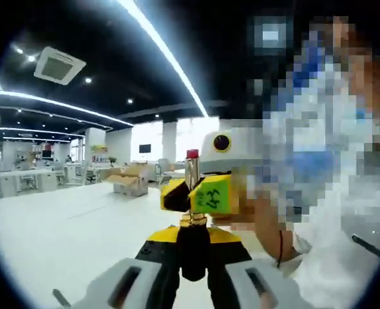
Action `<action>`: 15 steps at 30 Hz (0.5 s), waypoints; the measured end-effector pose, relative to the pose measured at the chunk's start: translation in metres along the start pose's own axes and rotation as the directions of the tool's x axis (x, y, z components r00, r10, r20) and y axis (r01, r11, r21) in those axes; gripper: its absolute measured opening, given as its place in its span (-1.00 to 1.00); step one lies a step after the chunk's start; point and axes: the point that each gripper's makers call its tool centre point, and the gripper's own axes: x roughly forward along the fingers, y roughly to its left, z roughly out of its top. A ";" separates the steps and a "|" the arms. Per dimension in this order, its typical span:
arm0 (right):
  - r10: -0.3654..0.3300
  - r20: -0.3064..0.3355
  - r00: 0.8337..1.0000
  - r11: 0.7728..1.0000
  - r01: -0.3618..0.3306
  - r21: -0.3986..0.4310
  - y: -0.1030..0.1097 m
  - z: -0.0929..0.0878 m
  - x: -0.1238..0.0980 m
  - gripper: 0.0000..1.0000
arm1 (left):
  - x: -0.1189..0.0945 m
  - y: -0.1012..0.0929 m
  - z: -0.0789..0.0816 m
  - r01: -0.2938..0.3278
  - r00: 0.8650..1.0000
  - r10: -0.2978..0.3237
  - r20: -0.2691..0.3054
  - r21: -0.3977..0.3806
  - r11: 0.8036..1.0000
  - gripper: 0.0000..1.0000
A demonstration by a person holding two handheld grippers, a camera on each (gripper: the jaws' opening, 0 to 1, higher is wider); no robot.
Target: Unscrew the lipstick cap, remove the lipstick, and put the cap back on the lipstick
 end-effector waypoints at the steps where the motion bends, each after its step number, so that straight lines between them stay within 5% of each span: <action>1: -0.030 0.000 1.000 0.999 0.030 -0.023 -0.004 -0.001 0.000 -0.88 | 0.000 0.007 -0.001 -0.060 0.998 0.060 -0.010 0.038 0.998 -0.70; 5: -0.105 -0.011 0.994 0.988 0.103 -0.115 -0.014 -0.004 0.002 -0.88 | 0.004 0.025 -0.003 -0.279 0.958 0.285 -0.008 0.176 0.944 -0.69; 9: -0.136 -0.037 0.990 0.973 0.126 -0.195 -0.013 -0.007 0.003 -0.88 | 0.005 0.028 -0.006 -0.343 0.931 0.365 -0.014 0.313 0.886 -0.67; 11: -0.128 -0.039 0.991 0.973 0.118 -0.196 -0.011 -0.005 0.002 -0.88 | 0.006 0.021 -0.004 -0.325 0.939 0.343 -0.007 0.305 0.895 -0.66; 15: -0.059 -0.009 0.998 0.989 0.057 -0.134 -0.001 0.004 -0.004 -0.88 | 0.005 0.003 0.002 -0.196 0.979 0.203 -0.009 0.213 0.957 -0.67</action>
